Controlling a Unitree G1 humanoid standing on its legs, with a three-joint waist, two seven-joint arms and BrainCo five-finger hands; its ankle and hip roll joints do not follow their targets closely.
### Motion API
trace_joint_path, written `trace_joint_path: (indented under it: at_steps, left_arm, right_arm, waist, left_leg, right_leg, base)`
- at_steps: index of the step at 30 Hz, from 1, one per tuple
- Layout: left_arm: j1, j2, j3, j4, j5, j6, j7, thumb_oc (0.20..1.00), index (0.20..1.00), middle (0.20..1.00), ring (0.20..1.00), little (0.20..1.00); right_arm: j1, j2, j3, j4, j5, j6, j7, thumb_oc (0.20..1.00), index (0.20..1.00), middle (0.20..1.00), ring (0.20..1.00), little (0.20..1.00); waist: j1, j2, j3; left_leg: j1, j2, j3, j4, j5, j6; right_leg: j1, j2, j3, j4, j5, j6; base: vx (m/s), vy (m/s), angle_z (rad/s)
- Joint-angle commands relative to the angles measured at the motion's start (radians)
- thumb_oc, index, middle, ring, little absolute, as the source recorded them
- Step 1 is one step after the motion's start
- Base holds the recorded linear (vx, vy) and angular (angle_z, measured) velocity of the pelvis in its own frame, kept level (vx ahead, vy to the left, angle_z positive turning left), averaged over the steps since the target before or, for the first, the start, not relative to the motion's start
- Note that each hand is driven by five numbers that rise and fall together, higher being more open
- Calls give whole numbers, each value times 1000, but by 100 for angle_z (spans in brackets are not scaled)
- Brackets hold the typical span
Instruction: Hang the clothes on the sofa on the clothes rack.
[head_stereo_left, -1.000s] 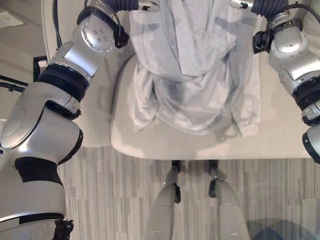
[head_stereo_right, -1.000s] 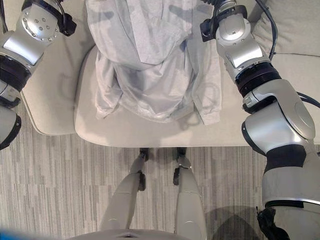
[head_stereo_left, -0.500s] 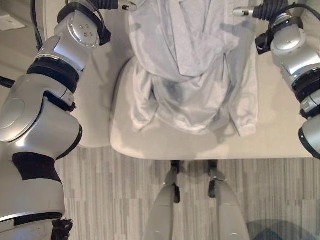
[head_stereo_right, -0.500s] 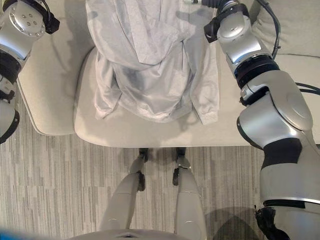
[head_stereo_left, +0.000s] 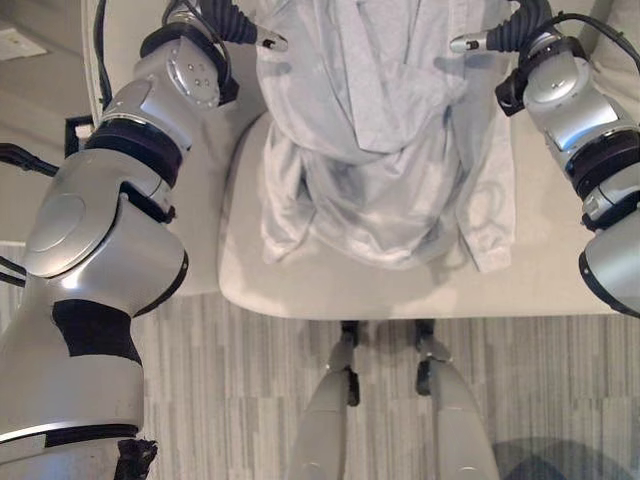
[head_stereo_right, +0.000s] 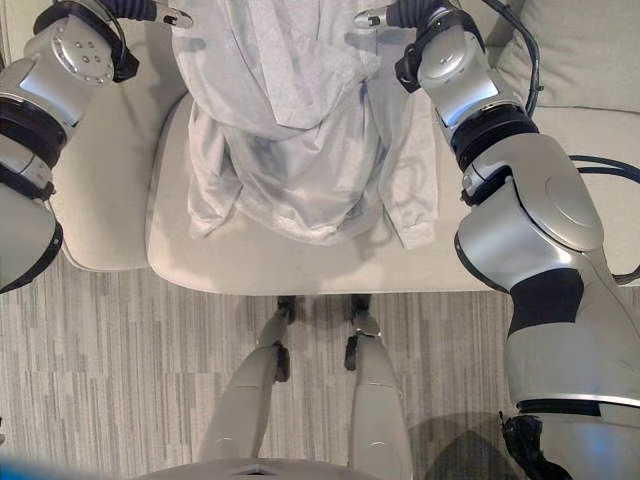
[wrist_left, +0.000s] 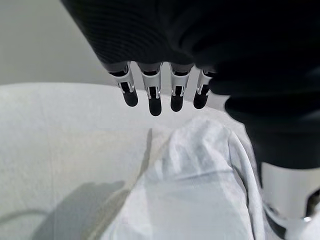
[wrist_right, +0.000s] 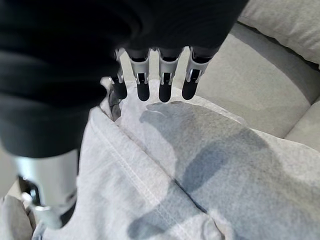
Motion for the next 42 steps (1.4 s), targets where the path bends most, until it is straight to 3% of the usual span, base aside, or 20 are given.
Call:
trace_joint_path:
  at_steps: [1,10,28,42]
  left_arm:
    - [-130,-40,-28,115,-22,-8,5,1000,1000,1000,1000,1000]
    - [-134,-82,-34,119,-25,-7,-6,1000,1000,1000,1000,1000]
    - [-148,-89,-50,127,-12,-5,-9,1000,1000,1000,1000,1000]
    - [-206,-74,-129,152,97,8,6,1000,1000,1000,1000,1000]
  right_arm:
    - [-117,57,9,124,33,-14,-4,1000,1000,1000,1000,1000]
    - [-124,102,12,140,41,-11,-2,1000,1000,1000,1000,1000]
    - [-142,172,28,120,29,-22,-20,1000,1000,1000,1000,1000]
    - [-207,192,61,135,-26,-35,-64,1000,1000,1000,1000,1000]
  waist:
    - [13,-73,-60]
    - [6,-75,-63]
    - [-9,-83,-61]
    - [-24,-87,-35]
  left_leg:
    - [79,-3,-29,-71,-25,-91]
    - [72,-3,-32,-71,-23,-89]
    - [18,-3,-29,-71,-14,-84]
    - [-68,-10,-20,-71,2,-89]
  right_leg:
    - [174,-7,21,-316,133,112]
    - [161,-3,28,-316,136,109]
    - [99,-5,44,-316,152,111]
    - [17,-12,44,-316,177,119]
  base:
    - [0,0,0]
    - [0,0,0]
    - [-3,6,-2]
    - [0,0,0]
